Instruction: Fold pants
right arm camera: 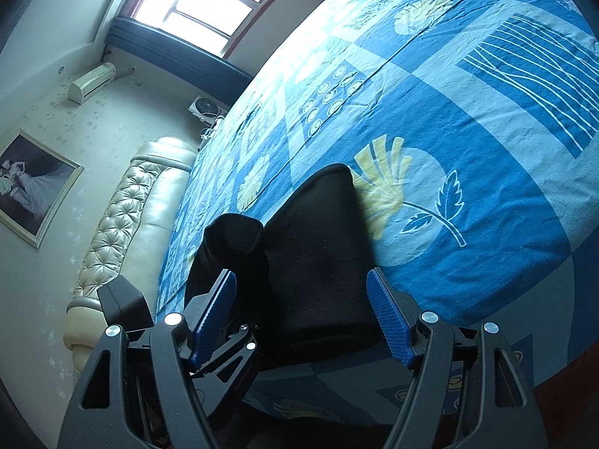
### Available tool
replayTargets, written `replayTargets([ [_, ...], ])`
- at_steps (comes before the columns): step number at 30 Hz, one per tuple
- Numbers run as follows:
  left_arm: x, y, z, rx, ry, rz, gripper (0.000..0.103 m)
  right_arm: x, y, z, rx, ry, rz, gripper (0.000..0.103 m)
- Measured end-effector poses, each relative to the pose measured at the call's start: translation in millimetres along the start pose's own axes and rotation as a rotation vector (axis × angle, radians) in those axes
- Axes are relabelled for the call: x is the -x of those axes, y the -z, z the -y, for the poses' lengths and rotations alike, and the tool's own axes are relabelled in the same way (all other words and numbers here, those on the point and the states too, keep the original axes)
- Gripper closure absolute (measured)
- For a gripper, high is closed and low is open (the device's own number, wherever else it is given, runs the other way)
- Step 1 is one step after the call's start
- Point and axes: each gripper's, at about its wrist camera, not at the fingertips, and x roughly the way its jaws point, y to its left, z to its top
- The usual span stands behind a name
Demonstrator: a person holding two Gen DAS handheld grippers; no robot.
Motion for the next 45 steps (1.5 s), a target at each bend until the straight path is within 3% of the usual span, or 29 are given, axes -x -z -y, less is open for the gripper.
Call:
replayTargets([
  [8,0,0,6,-0.036,-0.036,0.013,0.083,5,0,-2,0.006,0.027,0.005,0.031],
  [12,11,3,9,-0.042,-0.014,0.041,0.074,7,-1,-2,0.008,0.04,0.005,0.031],
  [13,16,3,10,-0.045,-0.007,0.056,0.068,8,0,-3,0.011,0.043,0.006,0.031],
  [16,36,5,11,-0.032,0.025,0.095,0.024,11,0,-5,0.015,0.048,0.006,0.031],
  [20,63,9,-9,0.031,0.141,0.107,0.015,10,0,-9,0.013,0.036,-0.007,0.031],
  [24,81,21,-51,0.115,0.157,0.125,0.011,-1,2,-20,0.036,0.013,-0.049,0.031],
  [30,63,53,-149,0.344,0.185,0.042,0.011,-35,0,-40,0.06,-0.017,-0.133,0.031],
  [35,41,93,-210,0.462,0.126,-0.013,0.011,-72,-4,-53,0.099,0.026,-0.183,0.031],
  [39,26,118,-236,0.521,0.119,-0.056,0.011,-101,-1,-58,0.108,0.035,-0.236,0.031],
  [44,23,131,-244,0.538,0.131,-0.038,0.011,-128,15,-75,0.154,0.0,-0.319,0.031],
  [45,24,131,-243,0.53,0.126,-0.034,0.011,-132,19,-80,0.183,0.021,-0.32,0.041],
])
